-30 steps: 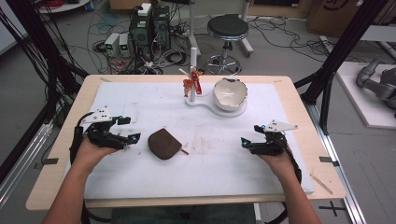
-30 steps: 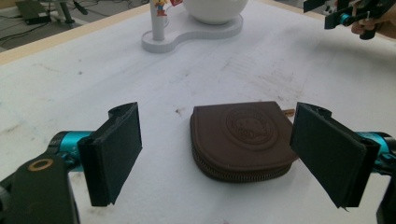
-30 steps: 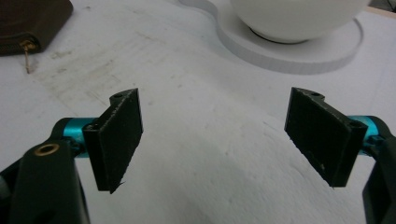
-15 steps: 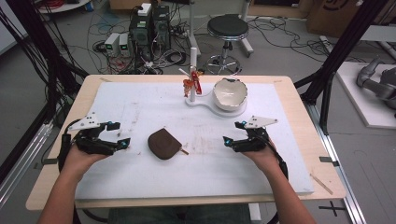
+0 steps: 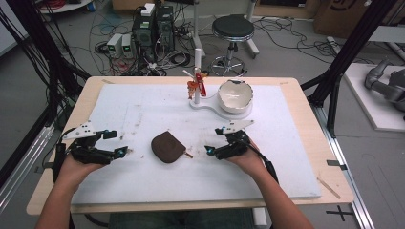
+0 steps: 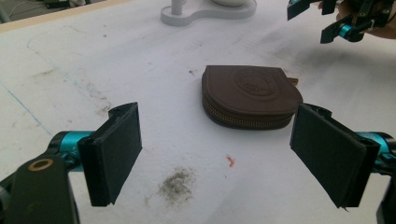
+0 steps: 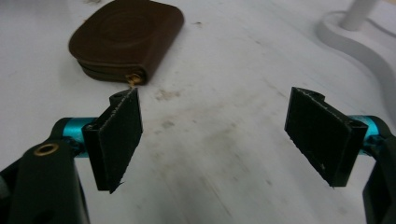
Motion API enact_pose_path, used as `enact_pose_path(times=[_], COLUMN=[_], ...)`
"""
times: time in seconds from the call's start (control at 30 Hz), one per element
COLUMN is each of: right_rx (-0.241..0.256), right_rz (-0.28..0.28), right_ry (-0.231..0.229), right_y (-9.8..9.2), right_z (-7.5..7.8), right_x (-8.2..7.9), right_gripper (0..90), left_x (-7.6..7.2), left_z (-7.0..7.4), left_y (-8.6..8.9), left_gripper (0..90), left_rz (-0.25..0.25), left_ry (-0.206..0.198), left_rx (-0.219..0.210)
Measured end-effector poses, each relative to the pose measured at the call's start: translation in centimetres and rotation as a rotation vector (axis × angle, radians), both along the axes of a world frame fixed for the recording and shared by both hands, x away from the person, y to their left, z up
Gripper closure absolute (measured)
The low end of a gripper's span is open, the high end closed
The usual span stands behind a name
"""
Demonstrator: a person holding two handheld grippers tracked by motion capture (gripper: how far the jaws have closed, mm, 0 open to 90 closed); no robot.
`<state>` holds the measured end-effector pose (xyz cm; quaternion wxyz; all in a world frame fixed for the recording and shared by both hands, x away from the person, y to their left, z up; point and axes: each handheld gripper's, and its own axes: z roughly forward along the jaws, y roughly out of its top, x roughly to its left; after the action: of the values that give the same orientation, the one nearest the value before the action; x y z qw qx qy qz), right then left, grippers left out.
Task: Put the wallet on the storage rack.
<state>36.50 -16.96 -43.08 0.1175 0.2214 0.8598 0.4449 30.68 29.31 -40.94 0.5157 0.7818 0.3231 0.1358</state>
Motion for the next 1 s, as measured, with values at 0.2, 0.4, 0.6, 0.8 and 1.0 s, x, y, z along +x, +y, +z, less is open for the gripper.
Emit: enact_pose_path(times=[0.2,0.4,0.6,0.8,1.0], right_rx=[-0.042,-0.103,-0.178,-0.206,-0.207], right_rz=[0.058,0.099,0.12,0.156,0.172], right_ry=[0.047,0.08,0.072,0.042,0.024], right_y=[3.0,5.5,6.5,6.6,6.8], right_z=[-0.8,-1.8,-2.3,-2.0,-2.1], right_x=[0.0,-0.4,-0.6,-1.0,-1.3], right_gripper=[19.3,28.3,50.5,70.8,72.8], left_x=[-0.4,-0.4,-0.4,-0.4,-0.4], left_z=[-0.1,-0.2,-0.2,-0.2,-0.2], left_y=[0.3,0.4,0.4,0.6,0.7], left_gripper=[16.6,16.6,16.6,16.6,16.6], left_rz=[0.012,0.009,0.008,0.01,0.013], left_ry=[0.006,0.009,0.005,0.006,0.007], left_rx=[-0.003,-0.021,-0.025,-0.031,-0.029])
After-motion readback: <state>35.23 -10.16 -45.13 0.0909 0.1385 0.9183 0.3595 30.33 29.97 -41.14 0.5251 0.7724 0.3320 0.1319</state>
